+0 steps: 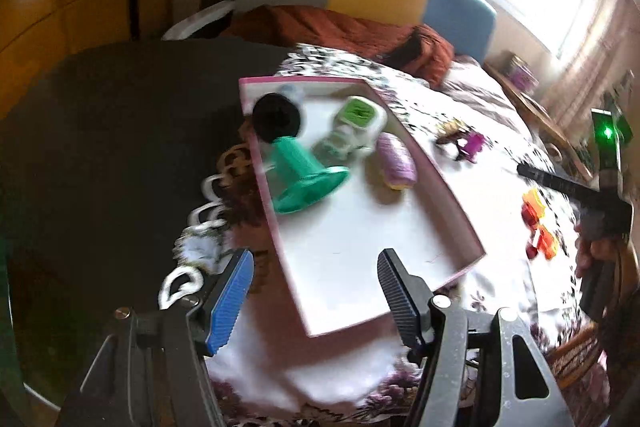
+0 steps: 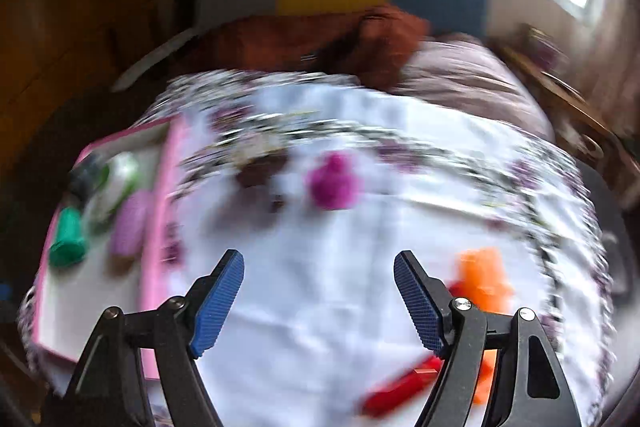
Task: Organize rigid objects
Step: 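Move the right tool toward the orange cubes while the left tool approaches the red cylinder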
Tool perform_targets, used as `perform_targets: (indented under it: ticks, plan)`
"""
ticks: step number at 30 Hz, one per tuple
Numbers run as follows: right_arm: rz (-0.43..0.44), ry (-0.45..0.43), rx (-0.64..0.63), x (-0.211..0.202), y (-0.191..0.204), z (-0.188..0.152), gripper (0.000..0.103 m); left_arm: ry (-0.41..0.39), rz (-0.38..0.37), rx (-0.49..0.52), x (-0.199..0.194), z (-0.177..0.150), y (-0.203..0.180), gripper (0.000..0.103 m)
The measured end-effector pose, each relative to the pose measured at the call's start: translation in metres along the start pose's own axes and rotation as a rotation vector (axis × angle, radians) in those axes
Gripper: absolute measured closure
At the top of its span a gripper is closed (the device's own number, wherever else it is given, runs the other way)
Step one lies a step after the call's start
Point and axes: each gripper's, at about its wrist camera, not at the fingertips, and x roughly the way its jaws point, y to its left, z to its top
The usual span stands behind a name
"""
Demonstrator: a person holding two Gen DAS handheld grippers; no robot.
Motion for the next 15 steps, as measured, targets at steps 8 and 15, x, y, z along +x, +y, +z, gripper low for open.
perform_targets:
  ticks: [8, 15]
  plan:
    - [-0.226, -0.039, 0.412, -0.009, -0.141, -0.020, 0.021, 0.027, -0.105, 0.205, 0.013, 0.011, -0.074, 0.037]
    - [-0.261, -0.099, 0.633, -0.024, -0.179, -0.036, 0.019, 0.082, -0.205, 0.361, 0.041, 0.016, -0.149, 0.038]
